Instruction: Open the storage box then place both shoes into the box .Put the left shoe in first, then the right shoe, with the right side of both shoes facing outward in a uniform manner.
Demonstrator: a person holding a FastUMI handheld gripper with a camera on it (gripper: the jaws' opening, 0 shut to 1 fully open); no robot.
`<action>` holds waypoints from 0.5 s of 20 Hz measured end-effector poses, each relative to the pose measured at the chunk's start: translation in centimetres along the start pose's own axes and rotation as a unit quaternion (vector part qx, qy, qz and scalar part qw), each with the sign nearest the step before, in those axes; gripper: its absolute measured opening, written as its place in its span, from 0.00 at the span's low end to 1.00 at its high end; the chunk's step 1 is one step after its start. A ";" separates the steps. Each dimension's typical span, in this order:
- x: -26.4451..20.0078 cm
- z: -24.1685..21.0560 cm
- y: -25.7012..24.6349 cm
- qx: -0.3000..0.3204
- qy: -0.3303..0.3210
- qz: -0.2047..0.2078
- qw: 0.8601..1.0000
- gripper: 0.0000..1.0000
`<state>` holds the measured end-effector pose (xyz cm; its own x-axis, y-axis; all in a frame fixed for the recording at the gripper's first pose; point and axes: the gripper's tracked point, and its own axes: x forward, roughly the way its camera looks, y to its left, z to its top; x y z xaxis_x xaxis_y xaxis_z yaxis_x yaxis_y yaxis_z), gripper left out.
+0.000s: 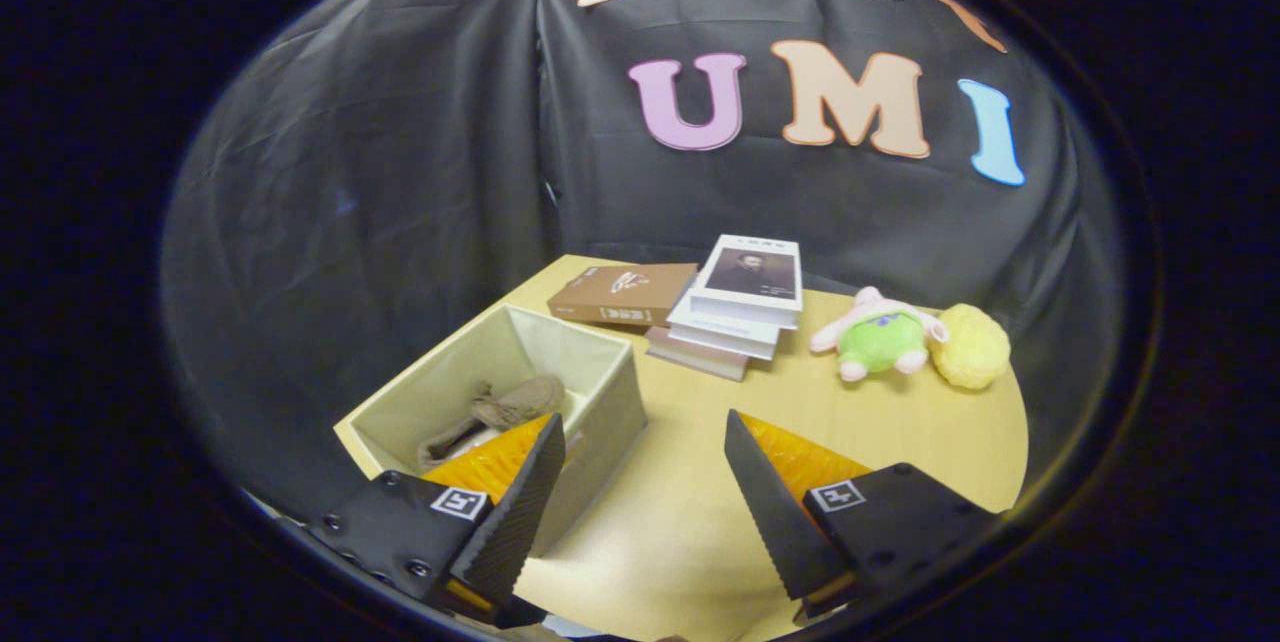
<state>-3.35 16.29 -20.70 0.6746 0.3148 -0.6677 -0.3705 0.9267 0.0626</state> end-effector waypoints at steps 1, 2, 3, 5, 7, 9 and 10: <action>-0.5 -0.2 -1.4 0.004 0.001 -0.009 1.000 1.00; -0.9 -0.4 -2.9 0.007 0.001 -0.021 1.000 1.00; -1.4 -0.7 -4.6 0.007 0.002 -0.034 0.999 1.00; -2.2 -1.5 -7.1 0.005 0.005 -0.053 0.999 1.00; -2.9 -2.3 -9.4 0.007 0.010 -0.069 0.998 1.00; -3.6 -3.0 -11.1 0.016 0.014 -0.080 0.997 1.00; -3.8 -3.4 -12.1 0.021 0.014 -0.086 0.996 1.00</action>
<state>-3.58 3.22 -21.46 0.7069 0.1457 -0.6921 -0.2245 0.9742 -0.0242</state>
